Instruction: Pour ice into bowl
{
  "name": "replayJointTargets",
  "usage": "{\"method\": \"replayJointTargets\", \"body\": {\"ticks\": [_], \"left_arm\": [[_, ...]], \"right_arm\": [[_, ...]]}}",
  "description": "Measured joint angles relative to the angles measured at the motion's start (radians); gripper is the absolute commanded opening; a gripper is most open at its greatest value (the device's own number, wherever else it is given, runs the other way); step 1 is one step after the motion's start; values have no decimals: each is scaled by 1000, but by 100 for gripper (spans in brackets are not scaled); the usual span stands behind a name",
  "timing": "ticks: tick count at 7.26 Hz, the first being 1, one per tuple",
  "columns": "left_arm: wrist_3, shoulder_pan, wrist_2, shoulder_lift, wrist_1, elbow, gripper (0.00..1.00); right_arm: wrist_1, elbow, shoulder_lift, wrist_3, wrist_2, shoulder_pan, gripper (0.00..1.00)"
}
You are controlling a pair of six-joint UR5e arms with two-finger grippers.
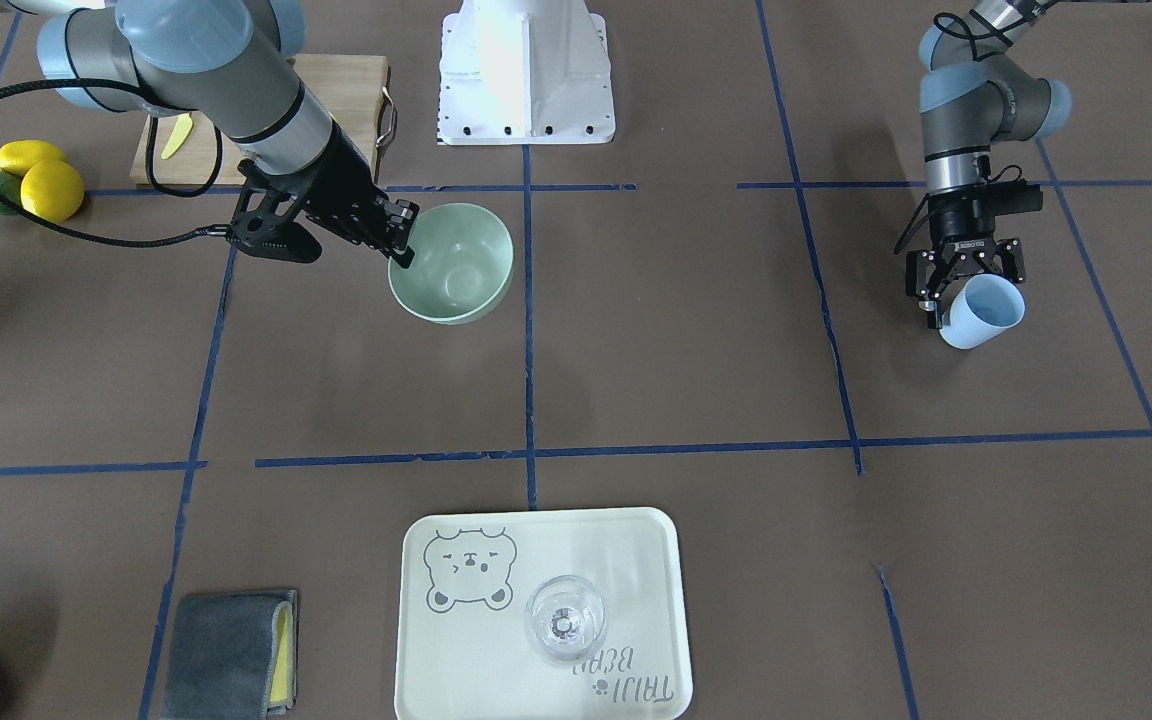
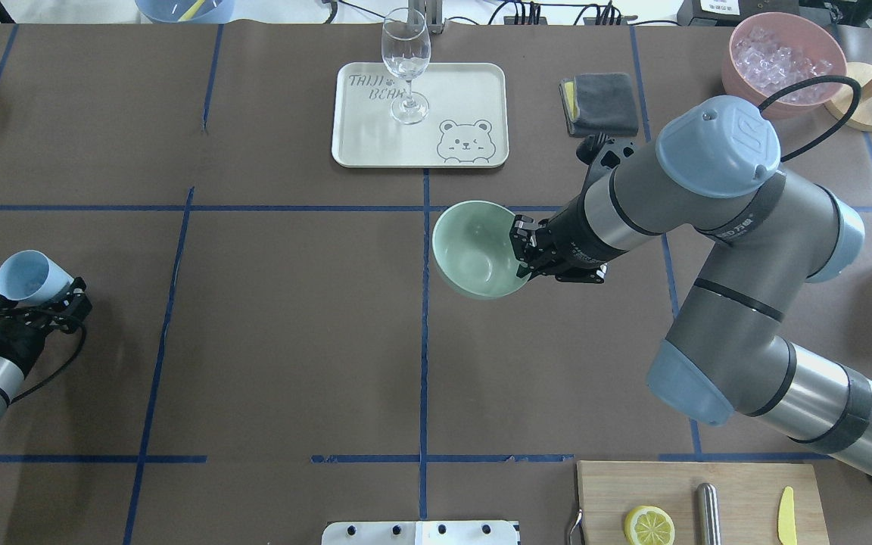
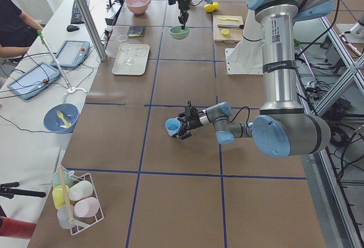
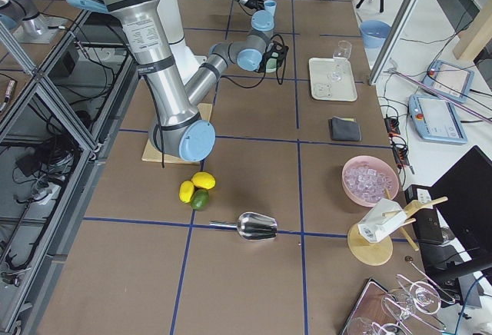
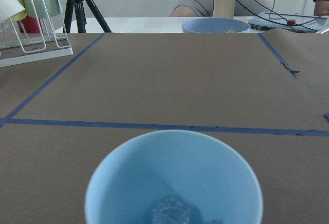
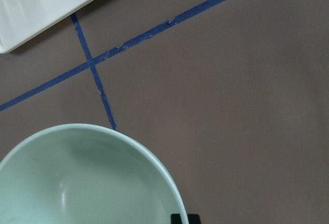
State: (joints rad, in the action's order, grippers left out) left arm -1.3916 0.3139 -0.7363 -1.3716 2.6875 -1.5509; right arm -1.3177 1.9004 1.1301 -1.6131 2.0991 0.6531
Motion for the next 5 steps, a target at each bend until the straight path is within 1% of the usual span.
{"method": "replayJointTargets", "body": {"ticks": [2,3,4,5], "left_arm": [[8,7,0,4,3,0,0],[14,10,0,12,26,-2,0],[54,20,0,26,96,-7,0],[127,39,-1,38,192,-12,0]], "right_arm": [[0,0,-5,-12,-13,-14,0],[0,-1,-8,-18,-23,-24,0],[0,-2,-18,-34,-39,-44,0],[-3,-8,-38,-56,-76,-79,0]]}}
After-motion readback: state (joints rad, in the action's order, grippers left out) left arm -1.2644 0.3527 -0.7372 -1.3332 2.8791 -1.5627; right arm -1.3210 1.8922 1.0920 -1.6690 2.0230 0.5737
